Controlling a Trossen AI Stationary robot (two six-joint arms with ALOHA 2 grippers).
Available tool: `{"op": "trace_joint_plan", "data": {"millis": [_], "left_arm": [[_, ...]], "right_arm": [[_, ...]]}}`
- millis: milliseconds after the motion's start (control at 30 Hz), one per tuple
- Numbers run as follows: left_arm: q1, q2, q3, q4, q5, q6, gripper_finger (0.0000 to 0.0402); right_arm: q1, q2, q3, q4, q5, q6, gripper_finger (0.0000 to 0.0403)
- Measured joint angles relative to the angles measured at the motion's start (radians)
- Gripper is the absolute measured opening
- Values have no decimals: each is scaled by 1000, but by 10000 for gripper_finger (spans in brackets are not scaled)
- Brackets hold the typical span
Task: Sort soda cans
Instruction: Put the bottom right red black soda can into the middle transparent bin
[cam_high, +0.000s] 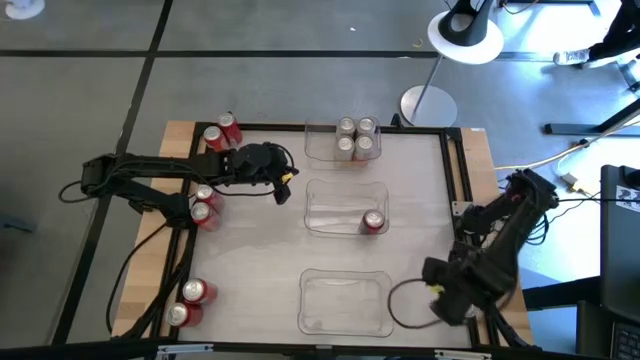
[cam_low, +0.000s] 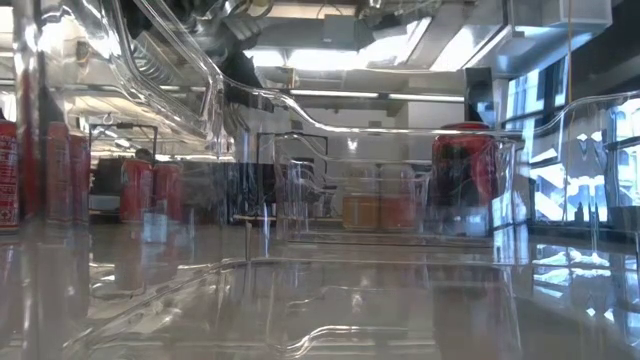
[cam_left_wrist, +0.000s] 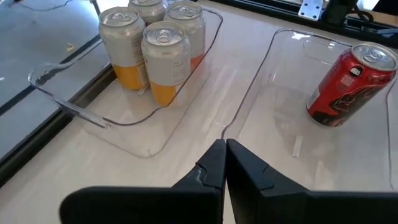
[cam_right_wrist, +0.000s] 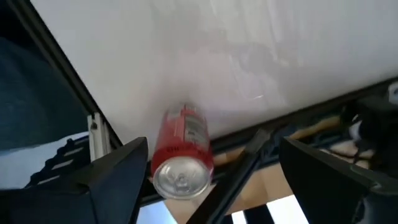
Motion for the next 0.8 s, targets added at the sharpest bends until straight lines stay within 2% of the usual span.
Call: {"op": "trace_joint_plan", "data": {"millis": [200, 333, 567, 700, 800], "left_arm": [[-19, 0, 0, 13, 1, 6, 4], [-25, 0, 0, 13, 1, 18, 4], [-24, 0, 0, 13, 1, 18, 4], [-24, 0, 0, 32, 0, 26, 4], [-24, 0, 0, 46, 0, 26, 4]], "right_arm": [[152, 0, -30, 50, -4, 226, 358], [223, 0, -43, 65, 47, 355, 358], [287, 0, -83, 86, 103, 489, 358], [311, -38, -149, 179, 178, 562, 358], [326, -64, -215, 240, 168, 624, 358]]}}
